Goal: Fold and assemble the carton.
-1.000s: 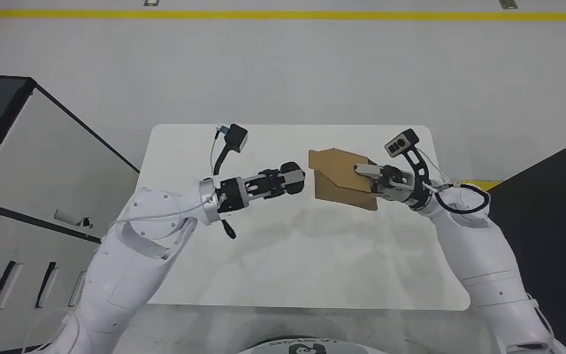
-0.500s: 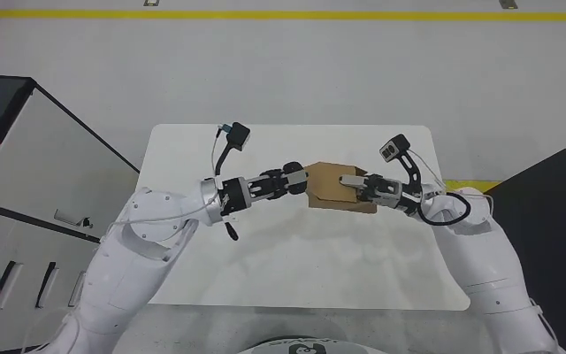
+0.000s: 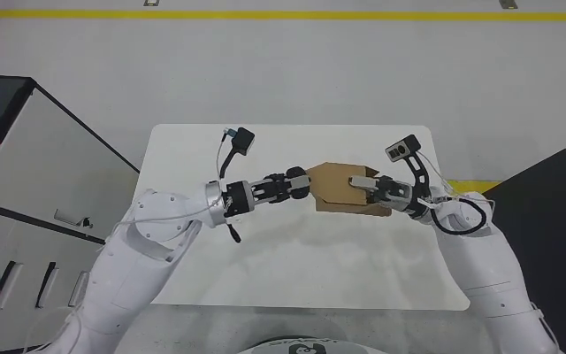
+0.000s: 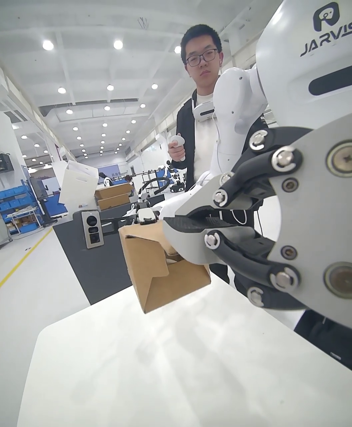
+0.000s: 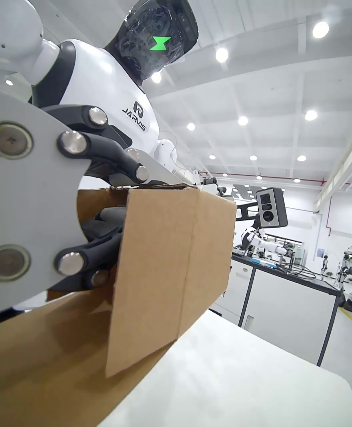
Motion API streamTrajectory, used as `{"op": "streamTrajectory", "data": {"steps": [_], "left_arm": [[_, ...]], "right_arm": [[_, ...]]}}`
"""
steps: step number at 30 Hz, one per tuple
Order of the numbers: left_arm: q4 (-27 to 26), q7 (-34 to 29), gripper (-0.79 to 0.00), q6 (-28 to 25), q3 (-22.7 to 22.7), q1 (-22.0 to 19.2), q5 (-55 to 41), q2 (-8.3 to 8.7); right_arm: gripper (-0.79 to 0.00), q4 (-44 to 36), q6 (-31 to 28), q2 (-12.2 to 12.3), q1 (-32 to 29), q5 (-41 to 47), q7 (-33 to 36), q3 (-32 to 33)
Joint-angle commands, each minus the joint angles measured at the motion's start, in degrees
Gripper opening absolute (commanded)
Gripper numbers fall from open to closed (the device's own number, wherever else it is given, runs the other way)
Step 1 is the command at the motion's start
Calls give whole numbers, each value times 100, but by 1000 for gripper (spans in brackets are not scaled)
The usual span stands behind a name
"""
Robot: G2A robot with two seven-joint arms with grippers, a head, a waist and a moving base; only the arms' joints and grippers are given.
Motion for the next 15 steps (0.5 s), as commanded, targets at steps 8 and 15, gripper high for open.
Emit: {"op": "streamTrajectory", "data": {"steps": [8, 15], "left_arm": [[-285, 243, -785, -214, -671, 399, -625, 44], [-280, 336, -785, -43, -902, 568, -865, 60]], "right_arm": [[-785, 566, 289, -71, 160, 1228, 584, -144], [-785, 1165, 351, -157, 613, 1828, 1476, -384]]}}
